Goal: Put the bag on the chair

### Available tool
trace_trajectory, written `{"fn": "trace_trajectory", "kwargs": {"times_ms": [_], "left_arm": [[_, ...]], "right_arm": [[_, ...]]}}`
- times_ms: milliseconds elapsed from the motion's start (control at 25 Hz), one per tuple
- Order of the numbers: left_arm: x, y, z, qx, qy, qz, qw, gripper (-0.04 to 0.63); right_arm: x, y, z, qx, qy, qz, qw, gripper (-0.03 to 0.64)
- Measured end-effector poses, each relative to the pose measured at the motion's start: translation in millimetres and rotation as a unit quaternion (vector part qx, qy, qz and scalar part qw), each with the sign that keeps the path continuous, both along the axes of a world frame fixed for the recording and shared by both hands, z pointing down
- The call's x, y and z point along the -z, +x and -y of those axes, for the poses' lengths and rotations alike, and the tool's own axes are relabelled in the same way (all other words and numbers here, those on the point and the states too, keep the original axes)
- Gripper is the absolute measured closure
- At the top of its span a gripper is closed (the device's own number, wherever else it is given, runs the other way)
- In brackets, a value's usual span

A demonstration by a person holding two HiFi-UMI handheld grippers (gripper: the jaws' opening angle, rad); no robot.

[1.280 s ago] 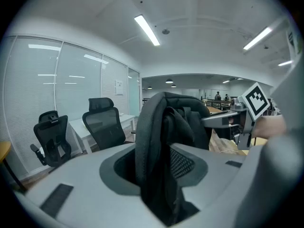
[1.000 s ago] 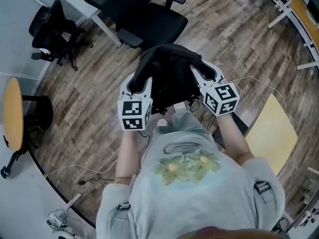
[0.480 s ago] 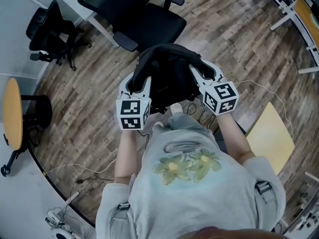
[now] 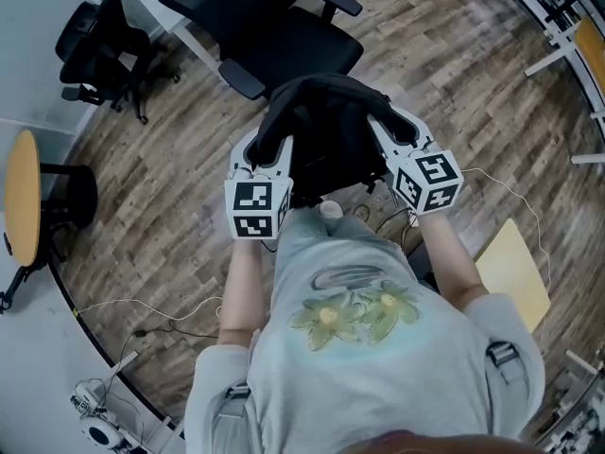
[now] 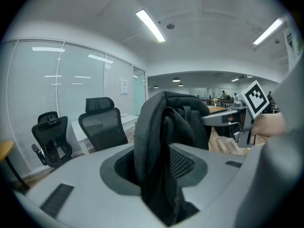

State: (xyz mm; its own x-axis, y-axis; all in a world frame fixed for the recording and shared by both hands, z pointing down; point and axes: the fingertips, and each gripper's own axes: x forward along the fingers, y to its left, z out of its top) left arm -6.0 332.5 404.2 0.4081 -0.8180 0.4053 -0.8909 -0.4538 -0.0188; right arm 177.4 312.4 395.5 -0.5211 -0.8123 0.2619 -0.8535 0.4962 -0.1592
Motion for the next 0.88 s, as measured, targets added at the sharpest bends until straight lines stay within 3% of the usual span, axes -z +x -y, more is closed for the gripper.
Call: {"fn": "trace_trajectory", "kwargs": {"times_ms": [480, 880], "left_arm": [[-9, -13, 70, 0.0, -0.006, -0.014, 0.9999, 0.433], [-25, -29, 171, -0.008, -0.031, -0.038, 0.9988, 0.437]], "right_arm": [[-8, -13, 70, -0.004, 0.0, -0.018, 1.0, 0.489], [-19, -29, 171, -0.015, -0.014, -0.03, 0.999, 0.488]]}}
